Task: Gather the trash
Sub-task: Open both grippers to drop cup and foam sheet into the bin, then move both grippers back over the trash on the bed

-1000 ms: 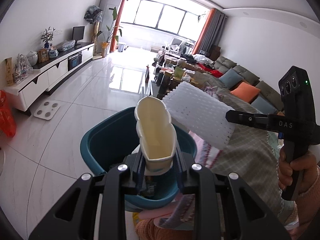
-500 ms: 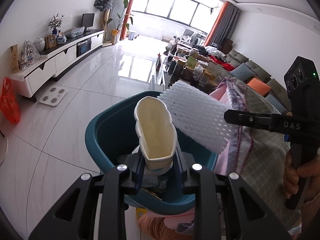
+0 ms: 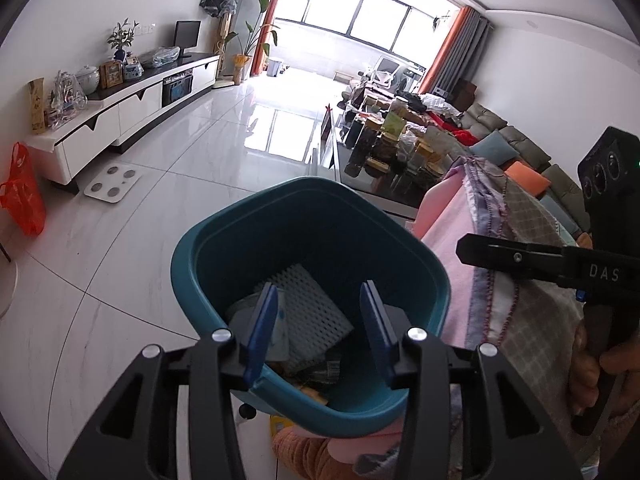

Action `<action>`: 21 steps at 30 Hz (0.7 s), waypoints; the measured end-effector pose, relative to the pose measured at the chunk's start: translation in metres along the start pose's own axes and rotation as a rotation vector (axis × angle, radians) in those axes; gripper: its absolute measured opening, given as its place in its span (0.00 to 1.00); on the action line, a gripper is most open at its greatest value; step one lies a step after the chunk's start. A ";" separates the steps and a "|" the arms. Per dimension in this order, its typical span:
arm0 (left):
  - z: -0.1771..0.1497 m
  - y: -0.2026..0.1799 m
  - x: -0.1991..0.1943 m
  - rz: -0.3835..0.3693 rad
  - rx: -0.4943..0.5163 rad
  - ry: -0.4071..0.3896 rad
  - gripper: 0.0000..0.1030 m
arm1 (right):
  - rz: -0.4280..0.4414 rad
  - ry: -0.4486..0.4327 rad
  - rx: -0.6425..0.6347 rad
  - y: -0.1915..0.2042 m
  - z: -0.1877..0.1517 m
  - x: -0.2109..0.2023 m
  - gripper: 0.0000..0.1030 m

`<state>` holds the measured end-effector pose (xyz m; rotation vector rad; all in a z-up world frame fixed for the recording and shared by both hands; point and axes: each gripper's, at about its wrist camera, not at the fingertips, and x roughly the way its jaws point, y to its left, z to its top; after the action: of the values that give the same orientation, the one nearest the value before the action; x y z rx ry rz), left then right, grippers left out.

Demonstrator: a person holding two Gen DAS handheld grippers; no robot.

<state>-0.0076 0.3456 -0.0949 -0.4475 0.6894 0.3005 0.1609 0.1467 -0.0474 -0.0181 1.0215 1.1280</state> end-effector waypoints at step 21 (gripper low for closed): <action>-0.022 -0.139 -0.046 -0.351 0.260 -0.095 0.53 | -0.108 -0.254 0.043 -0.054 -0.071 -0.154 0.46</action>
<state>0.0035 0.2091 -0.0381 -0.2962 0.5360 -0.0987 0.1465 -0.0262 -0.0083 0.1010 0.8075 0.9817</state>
